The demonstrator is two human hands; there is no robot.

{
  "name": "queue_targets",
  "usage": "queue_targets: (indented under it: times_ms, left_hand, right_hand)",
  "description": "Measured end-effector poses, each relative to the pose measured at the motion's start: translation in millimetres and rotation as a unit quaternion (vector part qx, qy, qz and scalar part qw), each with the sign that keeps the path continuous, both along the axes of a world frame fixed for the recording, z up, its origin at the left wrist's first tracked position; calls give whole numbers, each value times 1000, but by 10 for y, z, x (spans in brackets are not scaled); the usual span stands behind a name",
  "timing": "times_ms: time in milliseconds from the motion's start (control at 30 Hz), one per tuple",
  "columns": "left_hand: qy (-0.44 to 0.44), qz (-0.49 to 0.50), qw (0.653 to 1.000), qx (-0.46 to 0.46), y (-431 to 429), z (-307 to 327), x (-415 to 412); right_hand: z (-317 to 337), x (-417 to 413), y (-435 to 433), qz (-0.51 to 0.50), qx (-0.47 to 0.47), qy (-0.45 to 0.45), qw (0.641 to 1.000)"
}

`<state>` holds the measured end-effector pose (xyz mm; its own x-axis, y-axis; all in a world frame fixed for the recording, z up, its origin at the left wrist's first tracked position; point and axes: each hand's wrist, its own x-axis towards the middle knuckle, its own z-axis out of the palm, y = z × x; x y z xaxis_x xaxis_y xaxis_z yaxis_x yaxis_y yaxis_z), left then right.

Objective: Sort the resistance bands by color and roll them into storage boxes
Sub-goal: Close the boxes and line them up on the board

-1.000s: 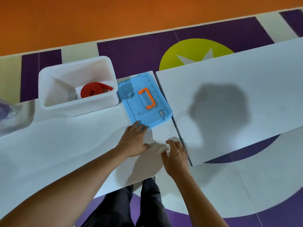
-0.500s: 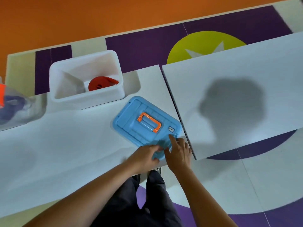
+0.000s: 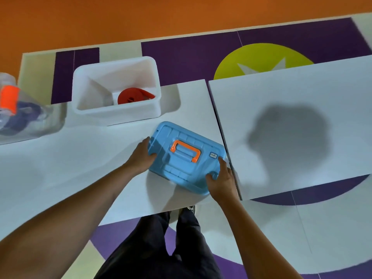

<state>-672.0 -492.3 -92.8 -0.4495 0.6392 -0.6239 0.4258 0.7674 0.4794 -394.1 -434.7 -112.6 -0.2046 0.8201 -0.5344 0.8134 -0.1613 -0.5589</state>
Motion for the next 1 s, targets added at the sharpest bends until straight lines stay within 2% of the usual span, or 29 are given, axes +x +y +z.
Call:
queue_targets:
  times_ms: [133,267,367,433,533,633,833,1000]
  left_hand:
    - [-19,17,999,45,-212,76,44]
    - [-7,33,994,108,-448,449,188]
    - [16,43,984,170,-677,621,155]
    - [30,57,977,203,-757,731,56]
    - [45,90,963,248,-836,926,-185]
    - [61,117,954,271,-853,1043,-427]
    - [75,175,945,266,-783,1145,-1007]
    - [94,178,951,233,-560,1127,-1590]
  right_hand:
    - [126,-164,38,-82,-3,25,996]
    - [247,-327,100,-179,43,128,974]
    - [393,-574,153,-216,73,170,959]
    - [507,-758,241,-222,88,165,957]
    - [661,-1118,438,-203,79,154,964]
    - [827,-1425,623,-131,105,151,974]
    - [995,-2118,920,-48,133,149,979]
    - [1091,-2700,1110,-17,113,143,983]
